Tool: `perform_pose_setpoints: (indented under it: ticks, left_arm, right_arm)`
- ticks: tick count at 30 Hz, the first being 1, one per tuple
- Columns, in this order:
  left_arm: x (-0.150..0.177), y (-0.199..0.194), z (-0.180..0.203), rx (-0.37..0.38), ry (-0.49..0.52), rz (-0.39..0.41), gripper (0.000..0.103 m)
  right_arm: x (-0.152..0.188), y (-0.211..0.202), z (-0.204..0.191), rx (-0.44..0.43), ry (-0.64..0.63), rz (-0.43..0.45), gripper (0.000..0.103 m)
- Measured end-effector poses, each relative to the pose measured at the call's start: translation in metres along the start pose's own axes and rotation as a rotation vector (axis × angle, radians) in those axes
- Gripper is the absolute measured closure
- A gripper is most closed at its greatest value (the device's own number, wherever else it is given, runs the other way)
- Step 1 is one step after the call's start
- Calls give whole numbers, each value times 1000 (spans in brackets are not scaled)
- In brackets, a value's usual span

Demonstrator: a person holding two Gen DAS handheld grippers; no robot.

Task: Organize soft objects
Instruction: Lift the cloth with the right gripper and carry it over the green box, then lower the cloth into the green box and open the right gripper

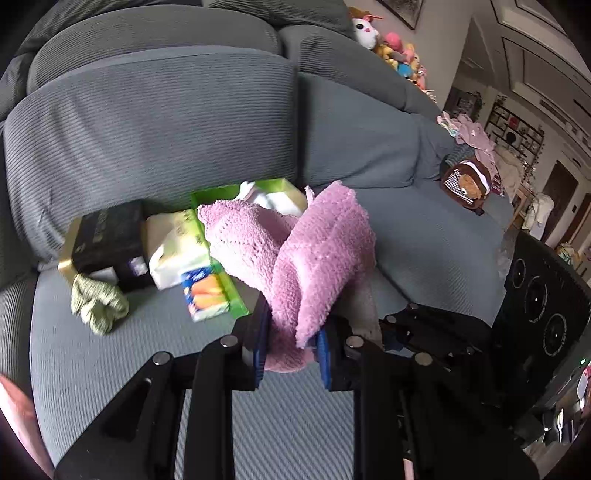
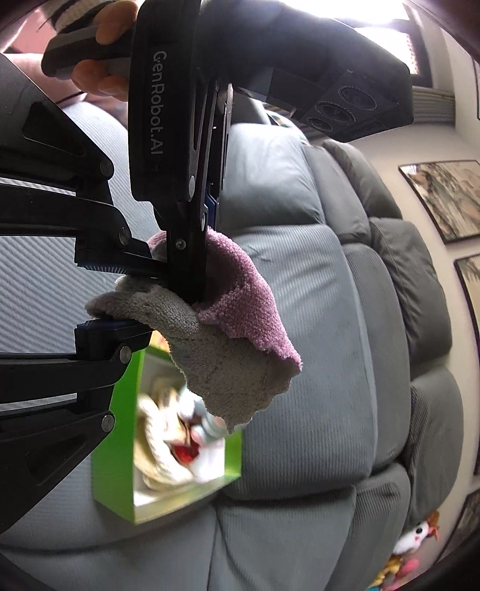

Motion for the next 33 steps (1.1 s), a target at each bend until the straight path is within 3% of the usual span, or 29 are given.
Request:
perform_pose_setpoints:
  ticks: [12,22,33]
  left_arm:
    - [-44,67,-2,95,2,-60,84]
    - [-56,126,-27,116,-104,-139,84]
    - [-60,161,-45,104,-166,-186,84]
  right_arm:
    - [-31,21,58,91,56,16,82]
    - [-42,66,105,128,114,-73,82]
    - [-48,107,132,189,159,-170,82]
Point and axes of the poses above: each gripper's, at about its wrist camera, not at the fingertips, and y roughly the way its jaws point, z to its right, x to its underside, the point moved 6 cm from there along y, roughly the way its jaws point, and after that the axes turned 10 degrees about y, right-handed, at the moved point
